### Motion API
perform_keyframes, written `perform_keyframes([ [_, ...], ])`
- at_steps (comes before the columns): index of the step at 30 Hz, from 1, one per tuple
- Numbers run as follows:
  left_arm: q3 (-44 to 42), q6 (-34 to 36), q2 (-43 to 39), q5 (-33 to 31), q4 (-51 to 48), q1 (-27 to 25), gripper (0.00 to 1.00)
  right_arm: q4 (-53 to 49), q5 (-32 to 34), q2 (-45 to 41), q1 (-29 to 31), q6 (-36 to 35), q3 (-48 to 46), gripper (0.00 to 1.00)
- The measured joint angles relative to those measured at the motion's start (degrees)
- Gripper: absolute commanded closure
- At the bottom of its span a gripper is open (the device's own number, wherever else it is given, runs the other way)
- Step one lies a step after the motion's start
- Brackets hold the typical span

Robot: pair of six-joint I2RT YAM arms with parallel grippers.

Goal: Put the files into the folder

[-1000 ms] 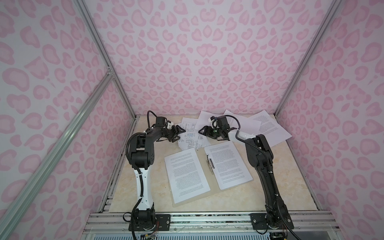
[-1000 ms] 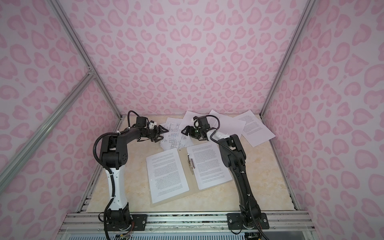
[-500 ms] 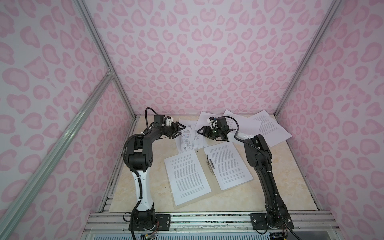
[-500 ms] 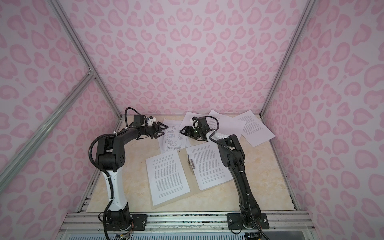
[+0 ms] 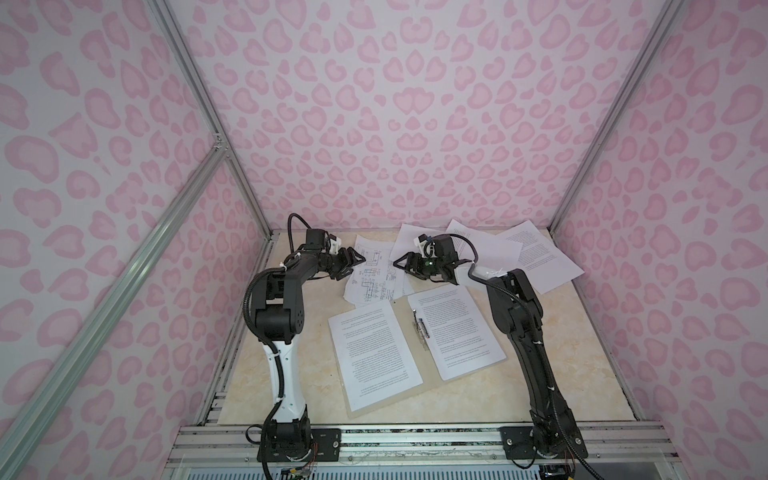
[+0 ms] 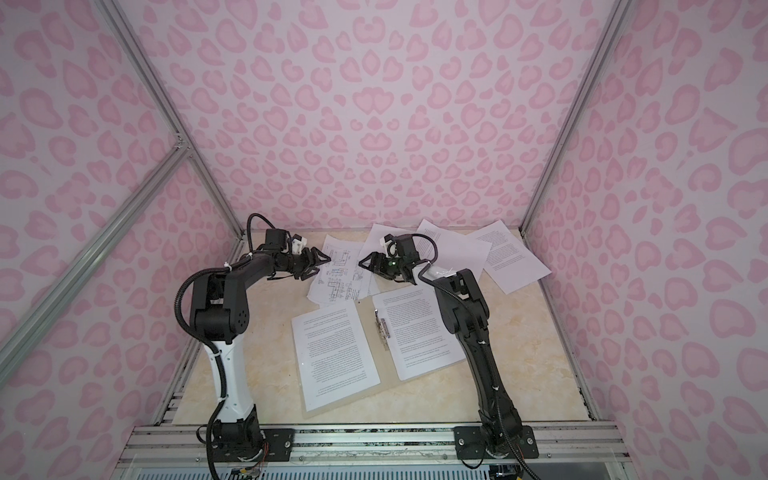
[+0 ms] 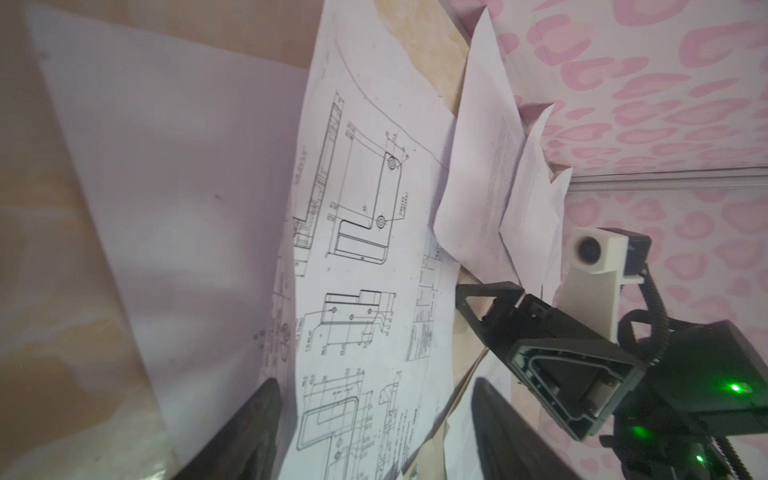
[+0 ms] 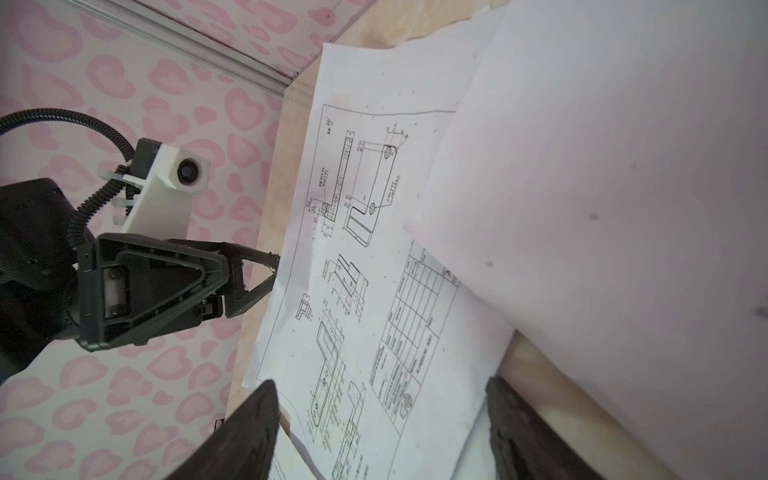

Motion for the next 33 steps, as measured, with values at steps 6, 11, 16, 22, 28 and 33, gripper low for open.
perform_keyframes([
  [6,-1.05,1.79,-0.39,-4.22,-2.19,0.04,0.29,1.44,-0.55,0.02,-0.04,0.66,-0.72,0.21],
  [11,-0.07,2.21,-0.57,-4.81,-3.67,0.28,0.40,3.26,-1.11,0.02,-0.20,1.64,-1.55,0.22],
  [16,0.37,2.34,-0.44,-4.79,-4.11,0.35,0.63,3.85,-1.64,0.02,-0.31,2.67,-1.79,0.22],
  [22,2.27,1.73,1.42,-6.16,-5.64,0.35,0.77,5.01,-1.97,-0.39,-0.31,3.78,-2.69,0.21],
  [28,6.82,1.57,3.32,-8.37,-9.51,0.59,0.96,4.81,-1.75,-5.49,-0.66,4.81,-6.80,0.18],
  [33,6.88,0.76,2.08,-7.54,-10.01,0.74,0.96,8.07,-1.16,-14.86,-1.97,5.33,-14.32,0.10],
])
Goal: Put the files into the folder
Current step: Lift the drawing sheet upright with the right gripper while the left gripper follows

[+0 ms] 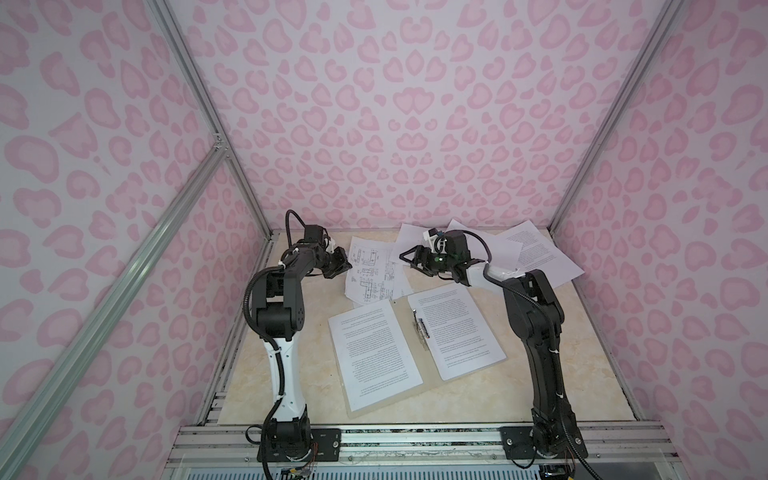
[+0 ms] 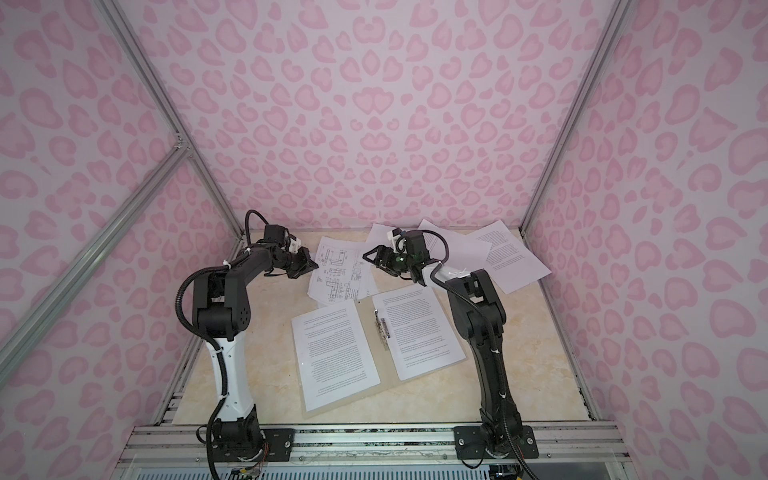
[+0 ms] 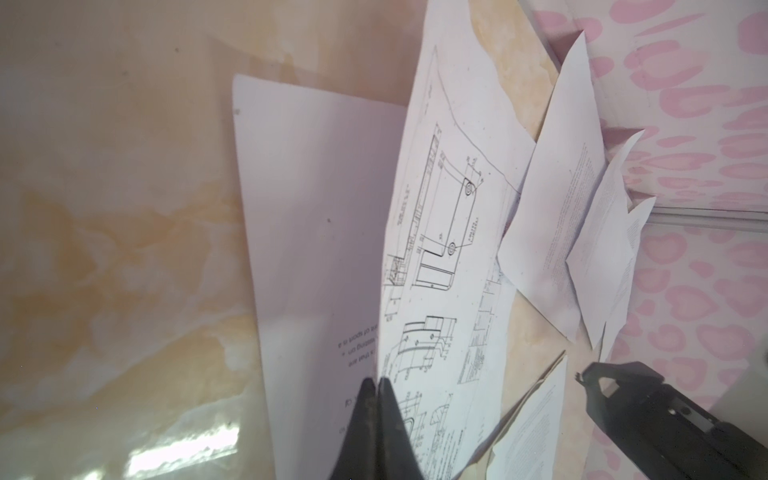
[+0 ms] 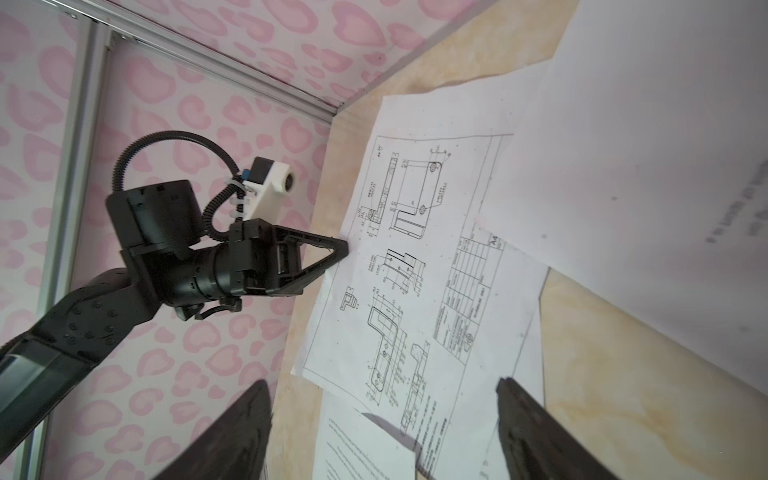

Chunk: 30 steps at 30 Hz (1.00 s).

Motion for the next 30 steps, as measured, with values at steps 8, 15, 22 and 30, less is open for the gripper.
perform_keyframes([
  [8,0.48,-0.11,-6.19,-0.66,-2.99,0.57,0.96,-2.27,5.79,-15.54,-0.83,-7.19,-9.42,0.03],
  [15,2.82,-0.79,-18.36,-2.21,-4.70,0.42,0.96,-3.34,8.24,-22.14,-3.34,-10.10,-15.78,0.04],
  [22,4.85,-3.54,-34.77,1.64,-0.09,-1.81,0.96,-2.23,6.49,-26.25,-5.27,-10.19,-20.50,0.03],
  [30,8.96,-10.21,-26.84,6.40,0.85,-9.29,0.96,3.67,4.39,-27.61,-8.28,-4.94,-27.67,0.03],
])
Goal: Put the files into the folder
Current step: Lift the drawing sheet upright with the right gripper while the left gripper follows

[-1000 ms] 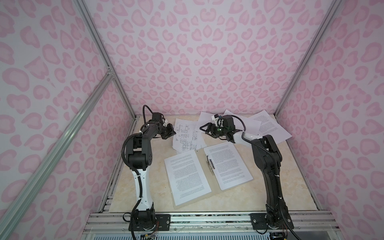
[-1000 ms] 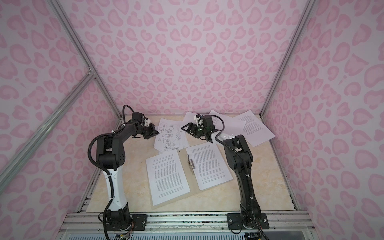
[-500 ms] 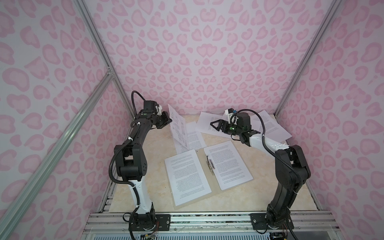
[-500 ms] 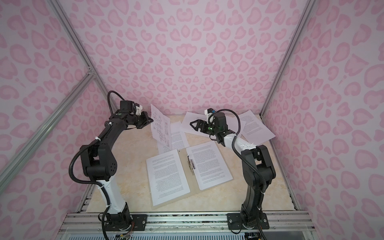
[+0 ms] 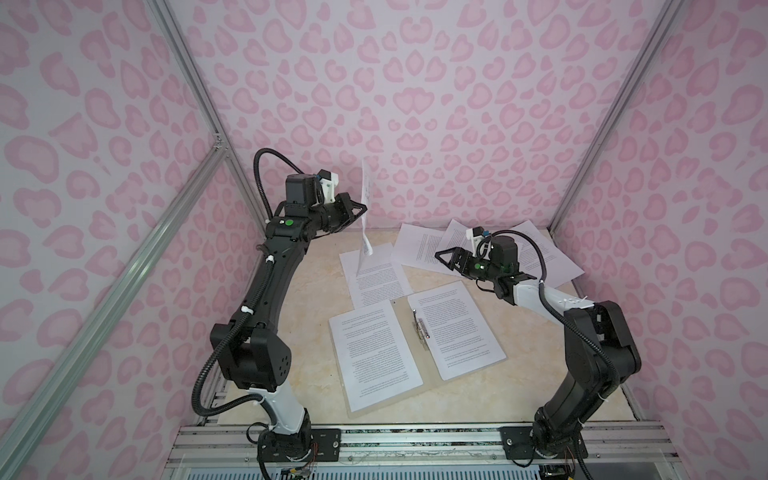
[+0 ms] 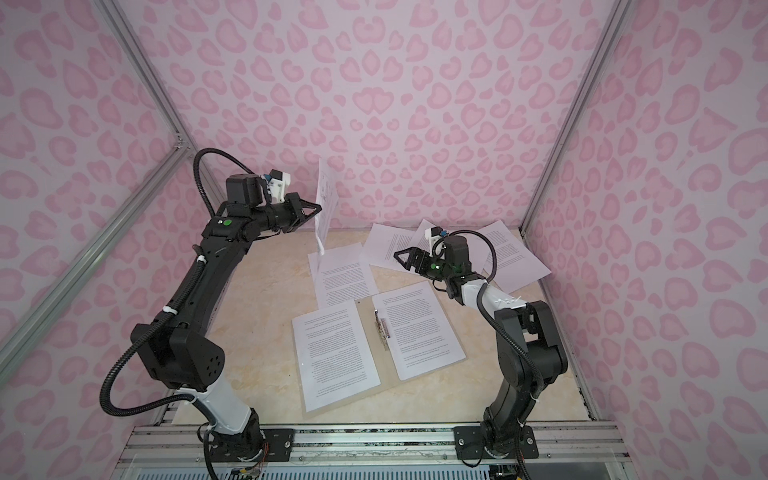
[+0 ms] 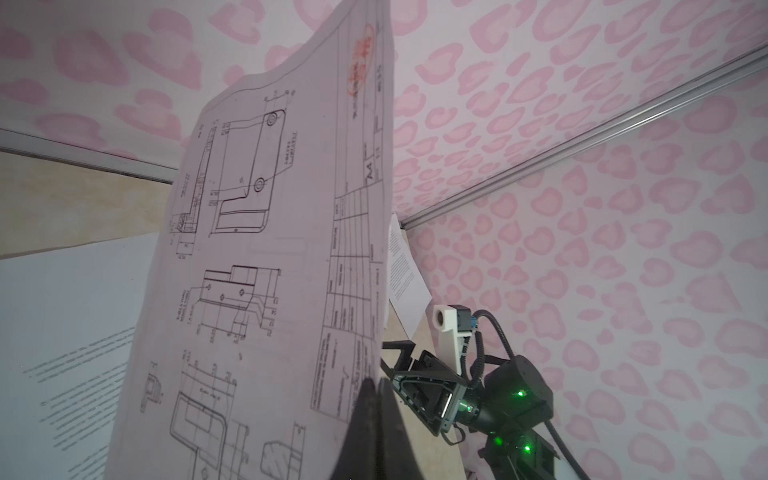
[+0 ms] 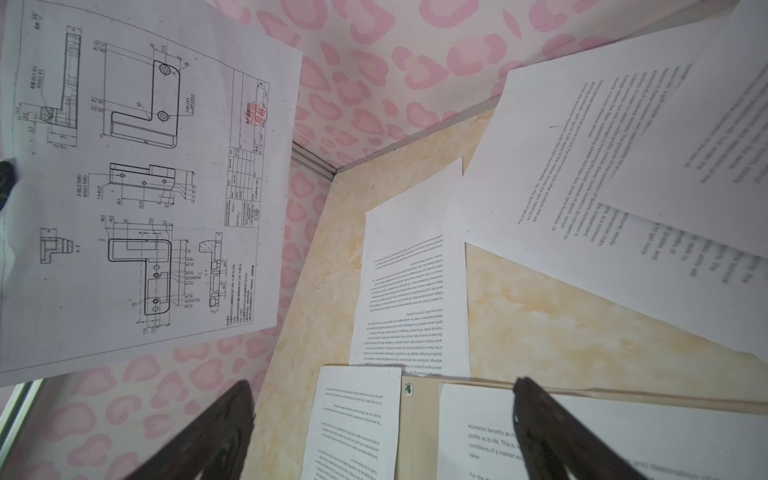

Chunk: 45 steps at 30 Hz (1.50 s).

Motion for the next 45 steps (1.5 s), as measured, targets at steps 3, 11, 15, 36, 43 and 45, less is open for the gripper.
perform_keyframes([
  [3,4.90,-1.66,4.48,1.05,1.49,-4.59,0.96,3.06,-0.20,0.17,-1.05,2.58,-1.36,0.03],
  [11,17.59,-8.39,16.13,3.56,3.41,-14.19,0.96,20.11,-1.09,3.65,-4.42,13.51,-5.64,0.03],
  [15,18.34,-13.11,17.05,5.05,6.43,-15.04,0.96,25.99,-1.66,4.07,-4.76,16.63,-4.90,0.03],
  [36,-0.13,-22.82,10.78,6.93,19.12,-10.23,0.96,56.33,-5.55,13.27,-4.79,37.33,0.76,0.49],
  [43,-2.82,-22.77,8.79,7.08,19.41,-9.51,0.96,54.60,-5.51,12.79,-3.98,36.61,0.96,0.68],
  [45,-4.28,-22.56,7.23,7.04,19.58,-9.40,0.96,53.37,-5.51,12.52,-3.78,35.76,0.96,0.75],
])
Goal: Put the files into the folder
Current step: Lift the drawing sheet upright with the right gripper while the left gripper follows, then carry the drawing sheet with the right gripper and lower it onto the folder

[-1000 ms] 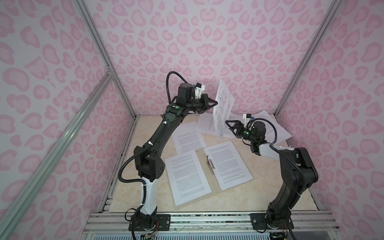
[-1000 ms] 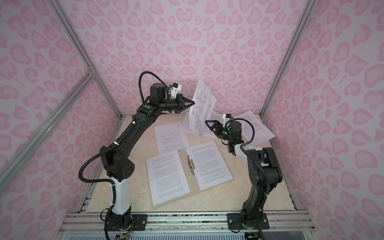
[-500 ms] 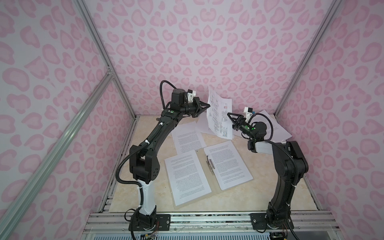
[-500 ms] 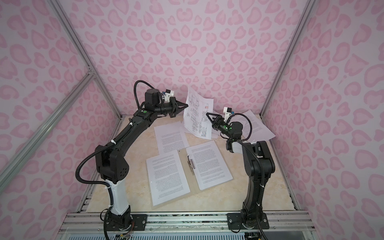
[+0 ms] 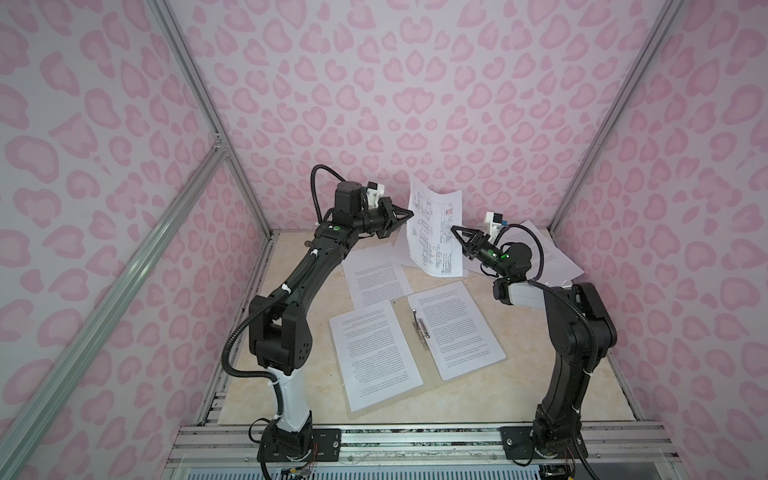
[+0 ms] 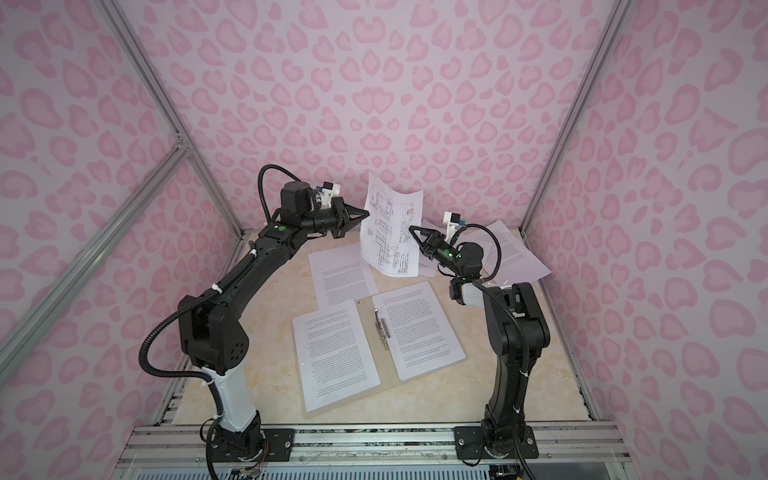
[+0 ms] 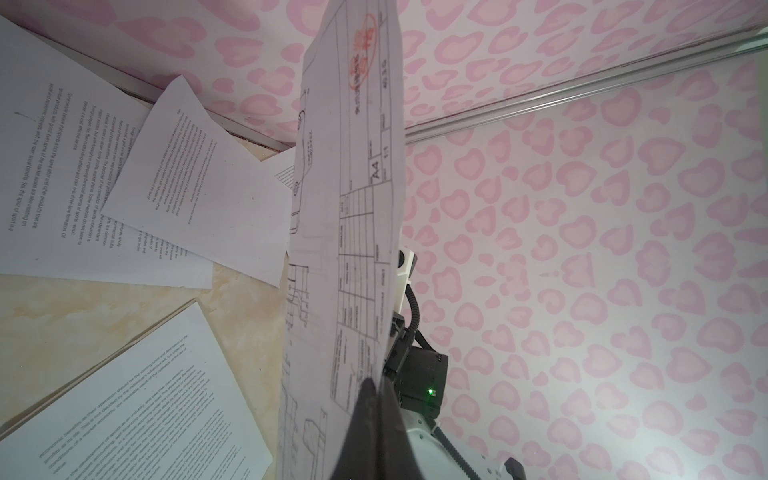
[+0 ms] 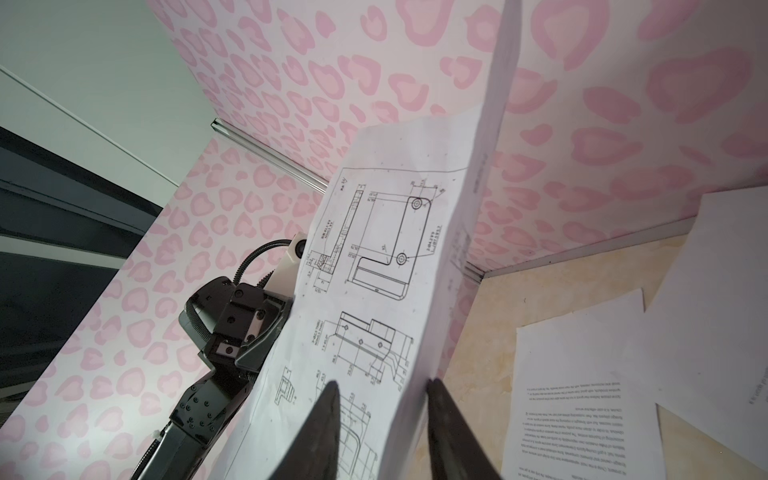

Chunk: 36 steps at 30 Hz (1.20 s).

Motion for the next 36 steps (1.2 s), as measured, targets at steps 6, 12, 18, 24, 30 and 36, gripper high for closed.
perform_keyframes([
  [6,-6.58,2.82,-5.66,-0.37,0.57,0.66,0.81,-7.50,-0.37,-2.01,1.40,-4.28,1.14,1.00],
  [12,-21.11,13.07,-18.86,-6.56,-5.16,3.78,0.37,-25.27,-3.80,-8.90,1.14,-15.89,1.99,1.00],
  [18,-34.84,24.52,-28.72,-13.51,-14.82,8.94,0.33,-60.50,-9.81,-11.10,-0.94,-39.71,11.39,1.00],
  [24,-45.07,30.95,-34.12,-14.75,-20.81,9.77,0.32,-96.39,-7.93,-8.55,-3.45,-62.90,15.87,1.00],
  [30,-50.25,33.42,-36.63,-13.70,-22.73,8.28,0.31,-109.26,-1.46,-12.22,-4.00,-71.17,14.91,1.00],
  [36,-50.62,34.91,-39.87,-13.70,-23.21,5.68,0.30,-109.81,3.89,-13.97,-3.89,-71.89,9.16,1.00],
])
